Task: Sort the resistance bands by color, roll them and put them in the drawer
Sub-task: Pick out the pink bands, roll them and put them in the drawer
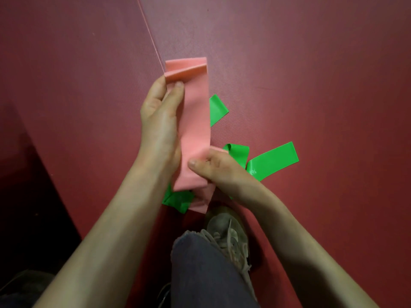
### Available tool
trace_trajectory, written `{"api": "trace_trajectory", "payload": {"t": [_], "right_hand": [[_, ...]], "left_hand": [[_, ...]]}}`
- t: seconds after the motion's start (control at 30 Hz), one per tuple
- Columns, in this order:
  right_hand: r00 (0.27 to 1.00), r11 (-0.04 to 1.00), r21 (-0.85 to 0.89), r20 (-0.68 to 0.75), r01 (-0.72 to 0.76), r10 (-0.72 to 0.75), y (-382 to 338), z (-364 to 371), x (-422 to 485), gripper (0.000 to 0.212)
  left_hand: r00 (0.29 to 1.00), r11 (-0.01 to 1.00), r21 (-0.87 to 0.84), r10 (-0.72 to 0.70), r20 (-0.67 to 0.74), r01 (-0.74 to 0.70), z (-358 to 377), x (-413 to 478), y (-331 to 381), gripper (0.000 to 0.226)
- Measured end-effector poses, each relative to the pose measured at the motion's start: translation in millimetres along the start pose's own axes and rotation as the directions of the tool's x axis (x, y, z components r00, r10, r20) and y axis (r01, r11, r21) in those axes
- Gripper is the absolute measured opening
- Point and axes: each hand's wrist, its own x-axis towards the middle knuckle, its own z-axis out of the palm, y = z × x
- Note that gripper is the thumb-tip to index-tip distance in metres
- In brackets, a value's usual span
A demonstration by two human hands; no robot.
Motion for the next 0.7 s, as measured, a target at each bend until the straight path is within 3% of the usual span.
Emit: {"api": "trace_trajectory", "payload": {"t": [0.07, 0.23, 0.37, 0.47, 0.53, 0.63, 0.7], "right_hand": [[1.0, 1.0, 0.014, 0.015, -0.002, 0.001, 3, 9, 2, 0.015], [0.993, 0.902, -0.425, -0.112, -0.074, 0.028, 28, 6, 13, 0.054], [0.912, 0.842, -0.514, -0.404, -0.161, -0.072, 40, -15, 13, 0.04], [0.841, 0.769, -0.614, -0.501, -0.179, -0.204, 45, -35, 11, 0.038], [0.847, 0.607, -0.751, -0.478, -0.258, -0.232, 49, -43, 11, 0.038], [0.866, 0.074, -0.965, -0.258, -0.251, -0.429, 61, -43, 13, 0.032], [0.862, -0.161, -0.978, -0.033, -0.131, -0.506, 67, -38, 14, 0.026]], "left_hand": [[1.0, 1.0, -0.004, -0.009, 0.006, 0.009, -1, 1, 0, 0.021], [0.998, 0.991, 0.135, -0.032, 0.063, 0.023, -5, 1, 1, 0.023], [0.99, 0.971, 0.228, -0.098, 0.101, 0.073, -12, -1, -4, 0.023], [0.987, 0.956, 0.271, -0.139, 0.083, 0.112, -17, -3, -10, 0.023], [0.986, 0.948, 0.291, -0.155, 0.057, 0.133, -20, -6, -14, 0.024], [0.984, 0.946, 0.281, -0.174, 0.024, 0.161, -22, -9, -18, 0.024], [0.983, 0.949, 0.264, -0.181, 0.012, 0.172, -23, -11, -19, 0.023]]}}
